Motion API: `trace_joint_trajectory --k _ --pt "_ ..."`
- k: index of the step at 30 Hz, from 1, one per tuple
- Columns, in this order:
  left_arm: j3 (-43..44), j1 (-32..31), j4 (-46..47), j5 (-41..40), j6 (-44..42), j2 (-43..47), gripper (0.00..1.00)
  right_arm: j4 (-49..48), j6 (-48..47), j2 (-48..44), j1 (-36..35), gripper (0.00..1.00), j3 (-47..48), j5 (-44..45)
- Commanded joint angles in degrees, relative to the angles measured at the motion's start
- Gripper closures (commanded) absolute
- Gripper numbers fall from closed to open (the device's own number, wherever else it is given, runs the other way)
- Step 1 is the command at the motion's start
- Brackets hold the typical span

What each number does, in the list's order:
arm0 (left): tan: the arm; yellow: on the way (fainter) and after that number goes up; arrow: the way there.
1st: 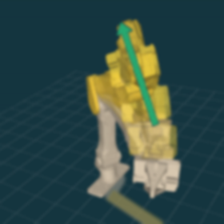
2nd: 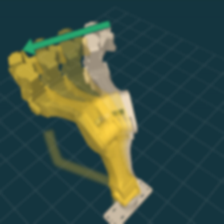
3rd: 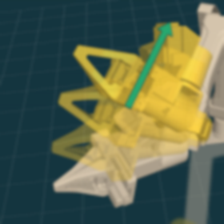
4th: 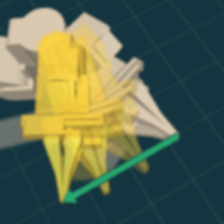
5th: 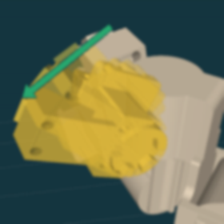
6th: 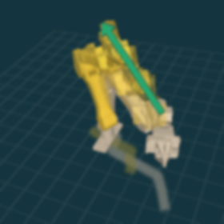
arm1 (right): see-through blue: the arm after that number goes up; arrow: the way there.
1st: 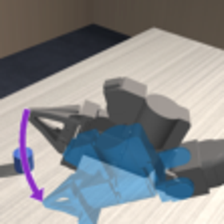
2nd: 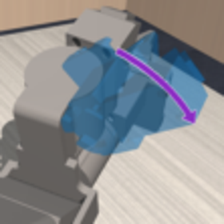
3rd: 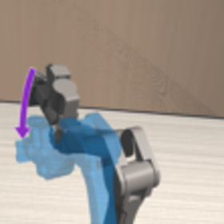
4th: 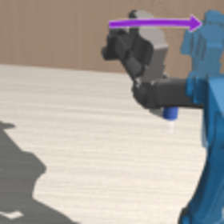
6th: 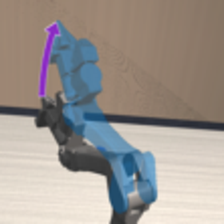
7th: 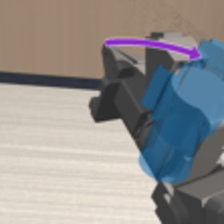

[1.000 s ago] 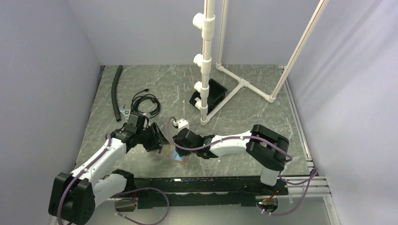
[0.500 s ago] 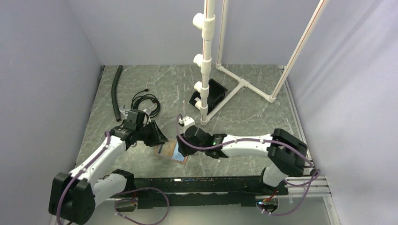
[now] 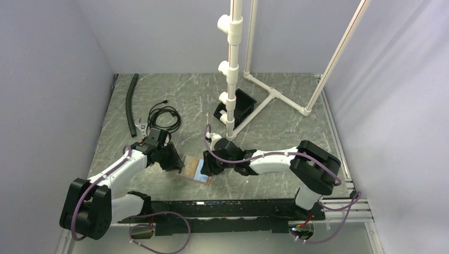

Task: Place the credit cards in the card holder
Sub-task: Pick up the credit card from the storage box.

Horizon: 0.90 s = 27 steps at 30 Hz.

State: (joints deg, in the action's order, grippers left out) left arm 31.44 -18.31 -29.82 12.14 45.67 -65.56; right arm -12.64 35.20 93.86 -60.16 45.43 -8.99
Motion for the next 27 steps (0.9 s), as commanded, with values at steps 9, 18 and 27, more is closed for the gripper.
trace_joint_trajectory --k 9,18,27 --pt "3.76 0.11 -5.18 -2.72 -1.37 5.33 0.49 7.96 -1.38 -13.43 4.9 0.75 -6.37 3.72" --pt "5.86 0.11 -3.23 -1.73 -4.36 0.36 0.28 22.2 -5.62 -33.89 27.76 0.64 -8.29 1.81" --pt "0.61 0.02 4.11 1.0 -3.75 -5.83 0.29 24.99 -12.74 -15.53 47.64 0.4 12.63 -10.92"
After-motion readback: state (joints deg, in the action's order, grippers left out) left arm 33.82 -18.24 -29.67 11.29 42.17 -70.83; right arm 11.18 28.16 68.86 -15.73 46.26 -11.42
